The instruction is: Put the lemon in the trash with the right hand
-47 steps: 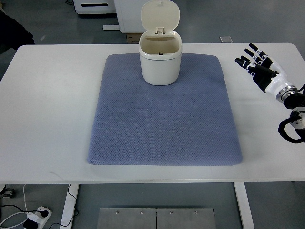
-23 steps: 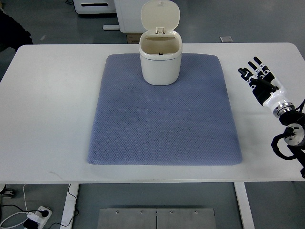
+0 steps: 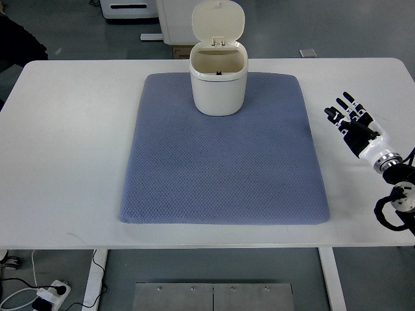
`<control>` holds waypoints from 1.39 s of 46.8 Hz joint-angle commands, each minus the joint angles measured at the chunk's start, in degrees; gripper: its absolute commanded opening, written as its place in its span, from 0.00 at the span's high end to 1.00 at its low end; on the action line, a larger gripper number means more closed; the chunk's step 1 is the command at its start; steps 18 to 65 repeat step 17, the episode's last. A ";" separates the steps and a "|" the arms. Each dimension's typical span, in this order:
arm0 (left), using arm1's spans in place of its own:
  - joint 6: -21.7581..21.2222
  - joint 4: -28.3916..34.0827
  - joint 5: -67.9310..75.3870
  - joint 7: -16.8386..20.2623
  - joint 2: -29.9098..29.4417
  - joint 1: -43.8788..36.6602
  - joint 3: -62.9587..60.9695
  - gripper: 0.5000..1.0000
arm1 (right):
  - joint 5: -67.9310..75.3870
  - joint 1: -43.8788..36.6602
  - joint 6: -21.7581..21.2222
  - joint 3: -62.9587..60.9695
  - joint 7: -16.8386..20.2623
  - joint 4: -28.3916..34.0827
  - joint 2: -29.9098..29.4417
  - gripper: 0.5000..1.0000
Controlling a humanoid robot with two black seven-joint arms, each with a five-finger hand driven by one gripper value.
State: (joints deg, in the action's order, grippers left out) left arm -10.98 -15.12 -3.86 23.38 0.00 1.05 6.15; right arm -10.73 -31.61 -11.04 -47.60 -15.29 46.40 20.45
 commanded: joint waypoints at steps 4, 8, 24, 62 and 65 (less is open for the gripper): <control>-0.01 0.00 0.00 0.00 0.00 0.00 0.00 0.00 | 0.10 1.37 -1.35 -0.56 -0.27 1.06 0.82 0.00; -0.01 0.00 0.00 0.00 0.00 0.00 0.00 0.00 | 0.10 1.99 -0.91 -1.44 -1.50 2.46 0.91 0.00; -0.01 0.00 0.00 0.00 0.00 0.00 0.00 0.00 | 0.10 4.36 0.05 -3.90 -3.52 7.38 1.09 0.00; -0.01 0.00 0.00 0.00 0.00 0.00 0.00 0.00 | 0.10 4.36 0.05 -3.90 -3.52 7.38 1.09 0.00; -0.01 0.00 0.00 0.00 0.00 0.00 0.00 0.00 | 0.10 4.36 0.05 -3.90 -3.52 7.38 1.09 0.00</control>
